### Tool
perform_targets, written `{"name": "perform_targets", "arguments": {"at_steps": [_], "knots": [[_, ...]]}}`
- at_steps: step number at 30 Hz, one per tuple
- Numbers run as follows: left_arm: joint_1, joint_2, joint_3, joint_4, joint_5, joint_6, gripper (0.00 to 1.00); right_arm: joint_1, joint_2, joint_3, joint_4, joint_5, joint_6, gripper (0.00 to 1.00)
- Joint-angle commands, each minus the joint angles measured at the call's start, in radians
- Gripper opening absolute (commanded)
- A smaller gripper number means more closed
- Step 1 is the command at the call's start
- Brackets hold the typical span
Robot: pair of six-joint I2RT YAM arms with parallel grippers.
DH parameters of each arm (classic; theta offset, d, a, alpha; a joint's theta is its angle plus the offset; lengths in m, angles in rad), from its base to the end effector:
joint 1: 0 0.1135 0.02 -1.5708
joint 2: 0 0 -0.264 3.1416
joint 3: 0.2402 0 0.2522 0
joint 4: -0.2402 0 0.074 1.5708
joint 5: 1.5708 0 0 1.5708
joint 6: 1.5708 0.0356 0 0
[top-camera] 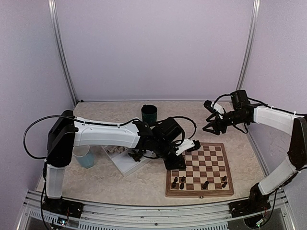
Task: Set up the chess pieces on the board
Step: Pick up the chess pile from the storage box.
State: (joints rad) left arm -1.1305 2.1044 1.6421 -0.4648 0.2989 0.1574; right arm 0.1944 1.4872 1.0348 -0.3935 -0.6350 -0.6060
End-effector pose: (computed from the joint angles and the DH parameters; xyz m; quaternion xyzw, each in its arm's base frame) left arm 0.1888 -0.4252 0.1988 0.6009 0.7219 -0.2711 0.2104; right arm 0.3026 0.0811 0.2466 -0.4480 0.7750 0.2169 0.3894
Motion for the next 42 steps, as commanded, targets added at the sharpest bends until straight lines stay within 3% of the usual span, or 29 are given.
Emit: {"name": "perform_targets", "arguments": {"at_steps": [1,7,13,17,24,29,36,42], "knots": [[0.013,-0.016,-0.013,0.029,-0.057,-0.033,0.21,0.003,0.012,0.011,-0.009,-0.006,-0.004,0.63],[0.093,-0.101,-0.093,0.019,-0.24,-0.145,0.21,0.002,0.017,0.011,-0.01,-0.005,-0.005,0.63],[0.174,-0.223,-0.242,-0.032,-0.469,-0.352,0.26,0.005,0.011,0.029,-0.033,-0.029,-0.006,0.58],[0.218,-0.293,-0.325,-0.051,-0.515,-0.467,0.26,0.024,0.006,0.042,-0.044,-0.06,-0.004,0.53],[0.285,-0.383,-0.464,-0.016,-0.488,-0.64,0.26,0.182,0.08,0.19,-0.178,-0.008,-0.046,0.49],[0.308,-0.383,-0.525,0.067,-0.357,-0.682,0.23,0.289,0.172,0.249,-0.225,0.04,-0.07,0.46],[0.293,-0.386,-0.588,0.17,-0.232,-0.663,0.28,0.31,0.216,0.253,-0.228,0.027,-0.039,0.45],[0.277,-0.372,-0.59,0.146,-0.229,-0.648,0.28,0.31,0.205,0.233,-0.223,0.044,-0.029,0.46]]}}
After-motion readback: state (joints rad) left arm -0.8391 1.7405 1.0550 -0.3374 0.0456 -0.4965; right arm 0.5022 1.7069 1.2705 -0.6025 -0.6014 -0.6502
